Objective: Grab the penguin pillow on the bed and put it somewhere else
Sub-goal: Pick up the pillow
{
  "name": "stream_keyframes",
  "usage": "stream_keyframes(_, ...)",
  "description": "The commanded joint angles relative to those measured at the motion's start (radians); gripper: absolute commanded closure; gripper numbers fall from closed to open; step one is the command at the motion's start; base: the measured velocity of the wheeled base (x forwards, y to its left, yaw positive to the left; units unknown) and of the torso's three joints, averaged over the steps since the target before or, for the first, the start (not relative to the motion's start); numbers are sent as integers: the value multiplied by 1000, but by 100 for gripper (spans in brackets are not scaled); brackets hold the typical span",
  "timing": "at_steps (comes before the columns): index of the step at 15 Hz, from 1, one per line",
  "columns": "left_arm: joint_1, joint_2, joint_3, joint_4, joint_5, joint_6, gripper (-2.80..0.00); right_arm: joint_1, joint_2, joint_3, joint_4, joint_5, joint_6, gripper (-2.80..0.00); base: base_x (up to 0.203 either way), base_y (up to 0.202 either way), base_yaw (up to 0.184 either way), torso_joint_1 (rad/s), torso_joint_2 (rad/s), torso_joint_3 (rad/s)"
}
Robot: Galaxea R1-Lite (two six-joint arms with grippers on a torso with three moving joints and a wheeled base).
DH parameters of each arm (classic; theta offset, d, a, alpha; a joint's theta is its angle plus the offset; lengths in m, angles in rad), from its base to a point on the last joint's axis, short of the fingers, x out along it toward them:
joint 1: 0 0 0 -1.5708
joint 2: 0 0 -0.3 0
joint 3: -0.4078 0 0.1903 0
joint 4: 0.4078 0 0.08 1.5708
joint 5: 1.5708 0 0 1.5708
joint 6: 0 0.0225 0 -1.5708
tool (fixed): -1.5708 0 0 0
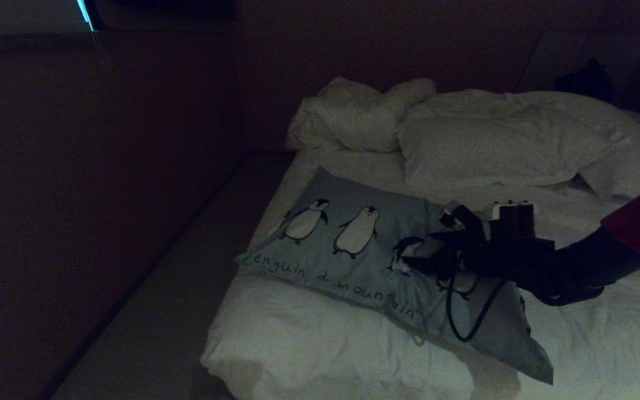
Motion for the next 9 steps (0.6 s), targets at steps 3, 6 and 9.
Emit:
stream_keyframes(3,1,0,2,0,0,0,0,-2,64,-14,0,-1,-30,-280,0,0,0,0,0,0)
stream_keyframes(6,1,0,2,0,0,0,0,-7,67,-16,0,-1,-30,-280,0,0,0,0,0,0)
stream_keyframes(9,1,0,2,0,0,0,0,-7,65,-17,0,-1,-30,0,0,0,0,0,0,0)
